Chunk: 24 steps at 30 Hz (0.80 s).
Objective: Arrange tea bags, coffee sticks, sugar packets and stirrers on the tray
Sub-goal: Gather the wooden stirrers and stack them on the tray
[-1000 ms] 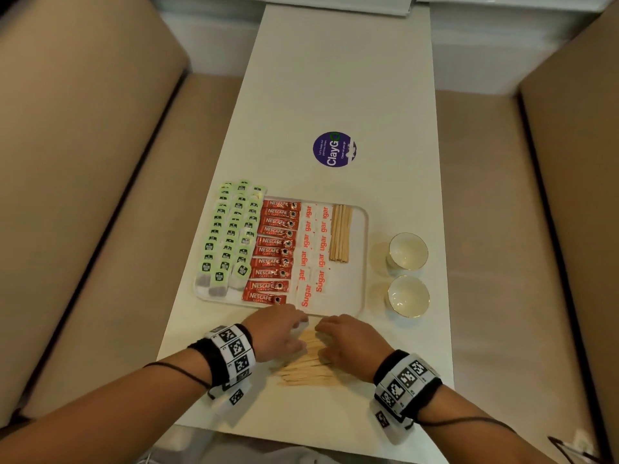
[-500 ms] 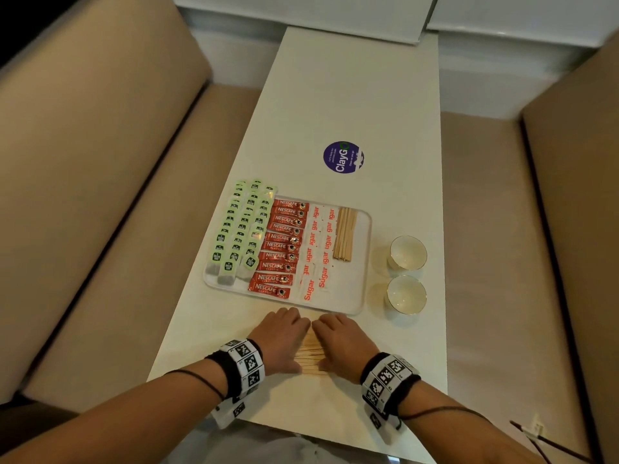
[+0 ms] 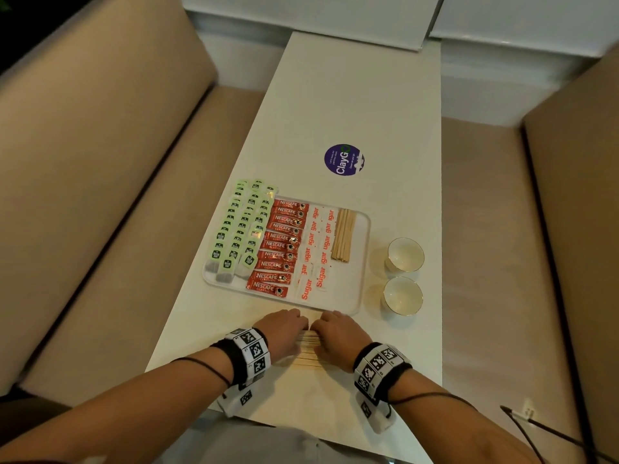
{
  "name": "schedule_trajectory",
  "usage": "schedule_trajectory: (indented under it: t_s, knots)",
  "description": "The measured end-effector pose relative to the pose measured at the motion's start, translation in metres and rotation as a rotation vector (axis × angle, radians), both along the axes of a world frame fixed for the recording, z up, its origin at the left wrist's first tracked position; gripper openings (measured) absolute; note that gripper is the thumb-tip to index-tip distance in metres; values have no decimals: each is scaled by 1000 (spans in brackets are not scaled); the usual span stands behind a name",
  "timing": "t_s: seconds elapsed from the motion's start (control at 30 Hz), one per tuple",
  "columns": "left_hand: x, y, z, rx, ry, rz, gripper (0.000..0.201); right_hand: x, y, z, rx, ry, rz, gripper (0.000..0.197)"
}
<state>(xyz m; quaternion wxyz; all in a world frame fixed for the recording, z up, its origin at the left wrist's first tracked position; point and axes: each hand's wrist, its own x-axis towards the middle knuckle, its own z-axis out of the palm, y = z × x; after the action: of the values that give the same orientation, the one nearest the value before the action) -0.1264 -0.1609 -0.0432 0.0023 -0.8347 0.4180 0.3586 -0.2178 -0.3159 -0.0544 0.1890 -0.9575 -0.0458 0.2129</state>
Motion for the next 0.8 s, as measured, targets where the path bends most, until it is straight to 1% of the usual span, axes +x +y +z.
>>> schedule_trajectory:
  t_s: [0.27, 0.43, 0.6, 0.8]
  knots:
    - [-2, -1, -7, -32, -41, -27, 20, 0, -2, 1, 20, 44, -43, 22]
    - [-2, -1, -2, -36, -56, -48, 21, 1, -6, 3, 28, 29, -36, 23]
    - [-4, -1, 2, -61, -54, -21, 18, 0, -7, 7, 78, 6, -47, 28]
    - [-6, -1, 7, -26, -85, -37, 23, 0, -4, 8, 83, 13, -42, 27]
